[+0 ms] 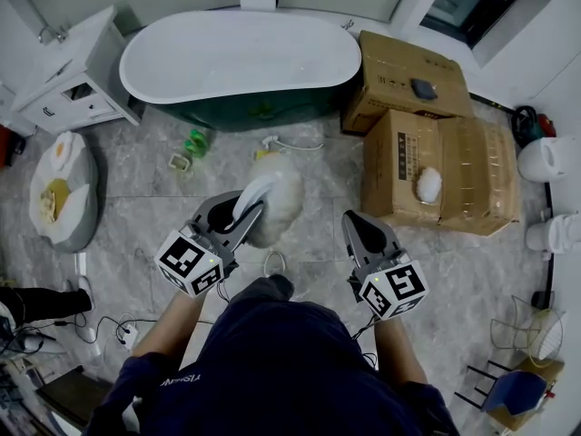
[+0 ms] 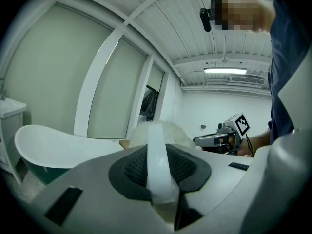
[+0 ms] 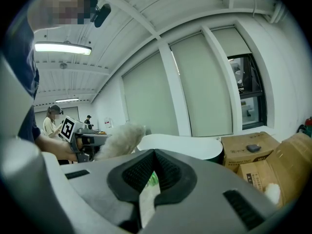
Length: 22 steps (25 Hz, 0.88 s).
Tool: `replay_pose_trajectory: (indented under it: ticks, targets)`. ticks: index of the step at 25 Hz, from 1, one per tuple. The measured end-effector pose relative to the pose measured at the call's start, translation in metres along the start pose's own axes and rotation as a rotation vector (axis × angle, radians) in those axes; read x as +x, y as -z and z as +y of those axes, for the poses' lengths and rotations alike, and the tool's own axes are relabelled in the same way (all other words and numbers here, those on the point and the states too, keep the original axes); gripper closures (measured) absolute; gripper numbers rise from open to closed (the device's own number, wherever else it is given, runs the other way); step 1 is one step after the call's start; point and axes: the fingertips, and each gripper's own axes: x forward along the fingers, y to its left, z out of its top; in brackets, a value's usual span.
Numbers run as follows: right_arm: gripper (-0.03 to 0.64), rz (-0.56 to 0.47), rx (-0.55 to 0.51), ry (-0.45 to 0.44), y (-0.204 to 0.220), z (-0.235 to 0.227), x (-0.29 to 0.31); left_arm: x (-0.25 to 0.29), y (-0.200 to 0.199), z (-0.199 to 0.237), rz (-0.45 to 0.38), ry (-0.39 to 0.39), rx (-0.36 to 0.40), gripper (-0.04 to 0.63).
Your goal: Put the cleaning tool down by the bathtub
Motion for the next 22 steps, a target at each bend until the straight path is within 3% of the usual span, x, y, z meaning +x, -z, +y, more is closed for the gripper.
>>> replay_pose_trajectory:
  ticks: [8,22]
  targets:
    - [0.612,0.012,0.025,0.059,-0.013,-0.028,0.044,0.031,-0.013,0.051,0.018,0.041,0.007,0.488]
    - [0.612,0.015,0.038,0.093,-0.031,-0.077,0.088,0.076,-0.028,0.097,0.022,0.05,0.009,0.488]
